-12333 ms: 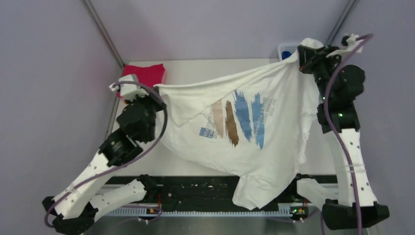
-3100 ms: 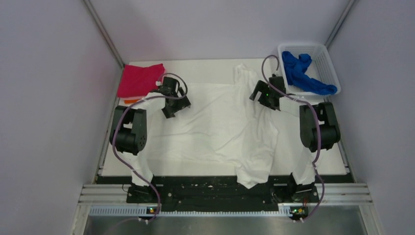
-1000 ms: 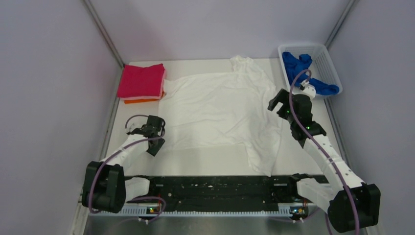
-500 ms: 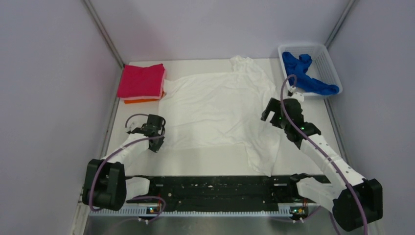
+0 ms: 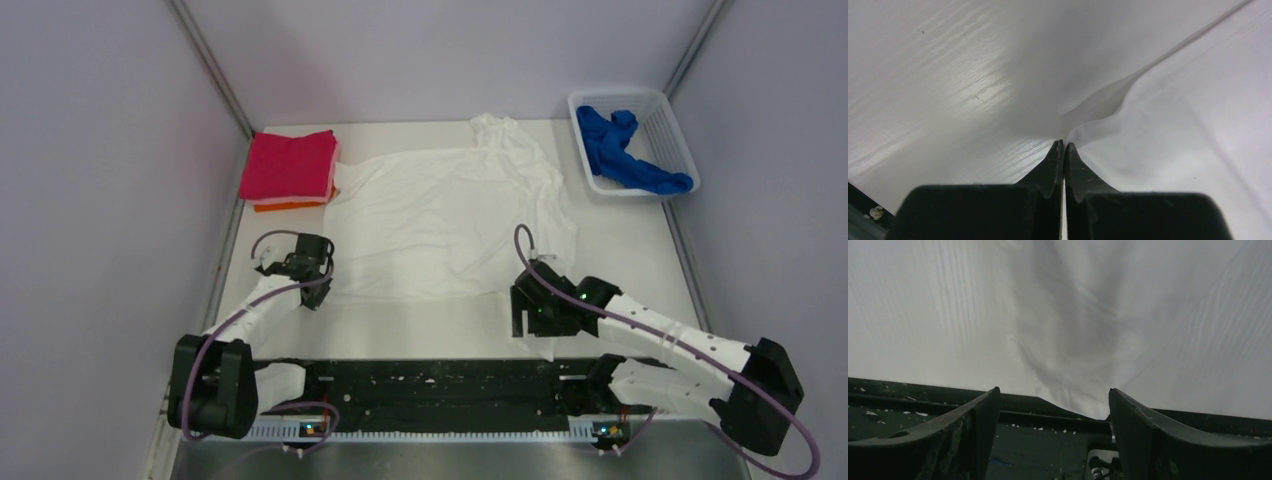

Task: Fold and stack the t-shirts
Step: Grab the side of the flattened tshirt closest away from the robot with both arms

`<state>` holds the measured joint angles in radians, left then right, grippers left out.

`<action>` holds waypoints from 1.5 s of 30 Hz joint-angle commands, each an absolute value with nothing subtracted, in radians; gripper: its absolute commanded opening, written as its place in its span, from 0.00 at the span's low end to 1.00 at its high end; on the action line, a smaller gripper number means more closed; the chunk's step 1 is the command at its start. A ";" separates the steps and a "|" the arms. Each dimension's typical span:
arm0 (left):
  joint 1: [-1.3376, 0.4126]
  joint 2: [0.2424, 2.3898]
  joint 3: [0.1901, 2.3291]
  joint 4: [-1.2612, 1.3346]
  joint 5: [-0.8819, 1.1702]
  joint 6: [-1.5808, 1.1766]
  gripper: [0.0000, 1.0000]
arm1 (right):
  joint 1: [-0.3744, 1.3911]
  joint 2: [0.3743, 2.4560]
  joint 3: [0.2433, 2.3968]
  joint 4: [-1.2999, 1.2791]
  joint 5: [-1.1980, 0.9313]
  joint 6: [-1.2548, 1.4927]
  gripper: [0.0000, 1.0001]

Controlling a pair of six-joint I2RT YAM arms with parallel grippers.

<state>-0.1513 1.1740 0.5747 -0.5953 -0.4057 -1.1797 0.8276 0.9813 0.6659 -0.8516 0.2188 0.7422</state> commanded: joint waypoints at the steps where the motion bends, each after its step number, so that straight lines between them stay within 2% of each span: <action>1: -0.144 1.160 0.609 -0.596 -0.427 -1.171 0.00 | 0.860 1.010 0.579 -0.842 0.164 0.860 0.76; 11: -0.143 1.158 0.614 -0.624 -0.438 -1.178 0.00 | 0.862 1.170 0.494 -0.648 0.132 0.853 0.61; 13: -0.141 1.151 0.614 -0.635 -0.439 -1.180 0.00 | 0.863 1.181 0.497 -0.648 0.152 0.865 0.46; 15: -0.141 1.137 0.616 -0.656 -0.442 -1.184 0.00 | 0.862 1.167 0.500 -0.674 0.138 0.877 0.15; 17: -0.141 1.115 0.614 -0.680 -0.448 -1.187 0.00 | 0.868 1.134 0.507 -0.734 0.113 0.885 0.01; 22: -0.141 1.022 0.558 -0.766 -0.446 -1.243 0.00 | 0.960 1.027 0.555 -0.907 0.076 0.926 0.00; 28: -0.141 0.865 0.506 -0.897 -0.451 -1.291 0.00 | 1.154 1.022 0.599 -0.989 0.049 1.051 0.00; 33: -0.141 0.737 0.481 -0.918 -0.442 -1.271 0.00 | 1.182 1.016 0.634 -1.022 0.112 1.073 0.00; 38: -0.141 0.747 0.520 -0.834 -0.426 -1.232 0.00 | 1.091 1.009 0.753 -1.040 0.262 0.959 0.00; 45: -0.136 0.977 0.672 -0.730 -0.421 -1.186 0.00 | 0.846 1.055 0.868 -0.828 0.211 0.640 0.00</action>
